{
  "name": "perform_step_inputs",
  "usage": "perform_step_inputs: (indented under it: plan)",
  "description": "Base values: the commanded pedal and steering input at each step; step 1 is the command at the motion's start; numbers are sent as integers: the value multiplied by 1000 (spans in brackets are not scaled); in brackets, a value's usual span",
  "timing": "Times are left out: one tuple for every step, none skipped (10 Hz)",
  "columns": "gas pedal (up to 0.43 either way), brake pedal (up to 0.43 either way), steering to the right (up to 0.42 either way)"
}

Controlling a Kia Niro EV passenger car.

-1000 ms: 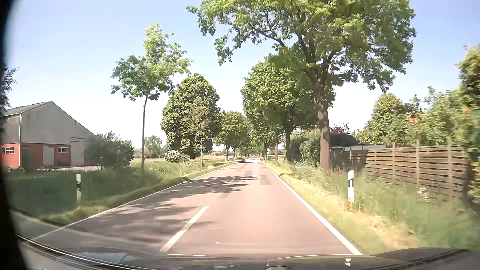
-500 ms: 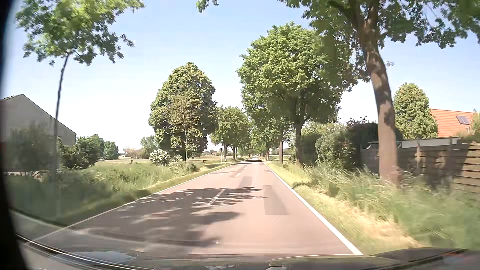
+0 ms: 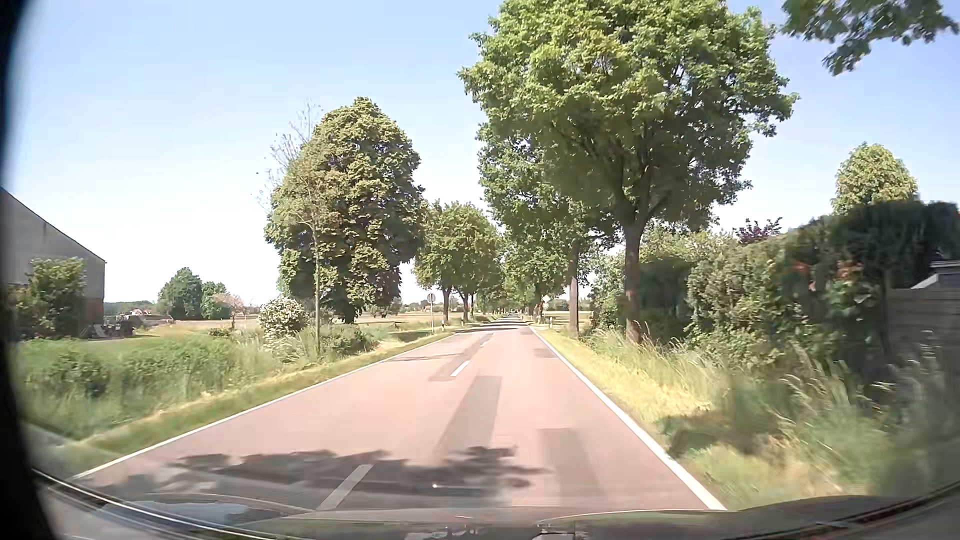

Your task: Follow the waypoints while adhering to traffic rules and regulations

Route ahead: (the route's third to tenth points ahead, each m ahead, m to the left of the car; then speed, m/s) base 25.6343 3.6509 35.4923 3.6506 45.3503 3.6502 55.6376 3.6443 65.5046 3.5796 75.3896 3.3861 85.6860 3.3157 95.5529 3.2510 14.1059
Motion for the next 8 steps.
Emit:
perform_step_inputs:
  plan:
    - [47, 0, -3]
    - [47, 0, -3]
    - [47, 0, -3]
    - [47, 0, -3]
    - [47, 0, -3]
    - [47, 0, -1]
    - [47, 0, 0]
    - [47, 0, 0]
